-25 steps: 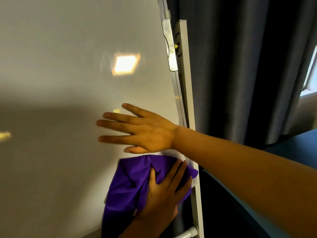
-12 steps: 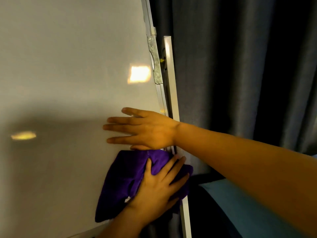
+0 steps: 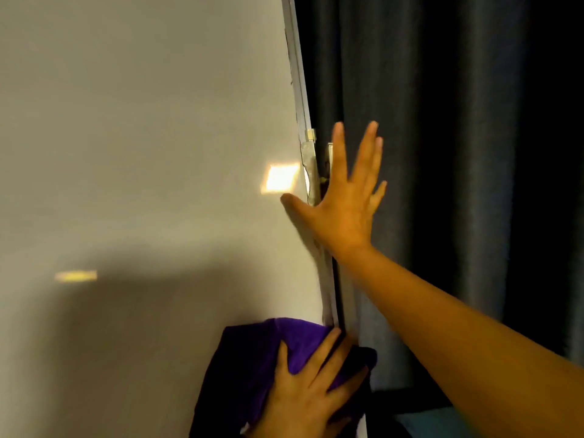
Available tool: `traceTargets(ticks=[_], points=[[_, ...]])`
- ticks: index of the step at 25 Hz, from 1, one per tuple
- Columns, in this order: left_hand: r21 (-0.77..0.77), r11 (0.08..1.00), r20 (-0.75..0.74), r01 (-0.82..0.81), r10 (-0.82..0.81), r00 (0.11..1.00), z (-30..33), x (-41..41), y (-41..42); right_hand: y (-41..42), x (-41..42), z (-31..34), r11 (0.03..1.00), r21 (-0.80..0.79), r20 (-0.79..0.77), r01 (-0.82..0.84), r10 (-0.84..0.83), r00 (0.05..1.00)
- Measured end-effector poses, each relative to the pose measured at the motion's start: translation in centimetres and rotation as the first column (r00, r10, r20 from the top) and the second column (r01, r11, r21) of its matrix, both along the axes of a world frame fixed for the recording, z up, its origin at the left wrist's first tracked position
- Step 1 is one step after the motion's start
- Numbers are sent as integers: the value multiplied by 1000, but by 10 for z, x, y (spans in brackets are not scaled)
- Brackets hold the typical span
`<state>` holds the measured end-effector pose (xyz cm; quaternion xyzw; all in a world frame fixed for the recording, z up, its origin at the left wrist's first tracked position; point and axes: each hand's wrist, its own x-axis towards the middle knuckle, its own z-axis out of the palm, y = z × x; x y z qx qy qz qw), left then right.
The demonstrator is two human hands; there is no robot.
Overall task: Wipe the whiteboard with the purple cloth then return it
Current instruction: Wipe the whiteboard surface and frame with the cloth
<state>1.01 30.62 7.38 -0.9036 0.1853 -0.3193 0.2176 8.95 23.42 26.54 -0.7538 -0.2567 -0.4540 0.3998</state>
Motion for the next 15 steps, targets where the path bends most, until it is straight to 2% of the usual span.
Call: traceTargets(ticks=[1, 2, 3, 4, 5, 9, 14, 15], points=[[-7, 1000, 17, -11, 11, 1000, 2, 2, 0, 0, 7, 3, 963, 209, -144, -170, 202, 969], [-3, 999, 33, -33, 33, 999, 3, 3, 1, -1, 13, 3, 893, 350, -226, -282, 373, 900], [11, 998, 58, -65, 64, 996, 4, 4, 2, -1, 19, 4, 863, 388, -310, -324, 453, 836], [31, 995, 94, -98, 94, 991, 5, 5, 3, 1, 23, 4, 844, 403, -387, -354, 507, 770], [40, 993, 126, -115, 109, 986, 6, 5, 3, 2, 24, 3, 849, 382, -427, -365, 512, 745], [-90, 987, 192, -136, 151, 970, 26, 11, -1, 8, 33, 2, 862, 328, -394, -386, 496, 774], [-343, 916, 260, -209, 307, 916, 48, 25, -8, -4, 36, 8, 719, 393, -487, -574, 692, 533], [-377, 904, 281, -201, 318, 905, 50, 29, -8, -5, 36, 10, 703, 401, -491, -588, 706, 510]])
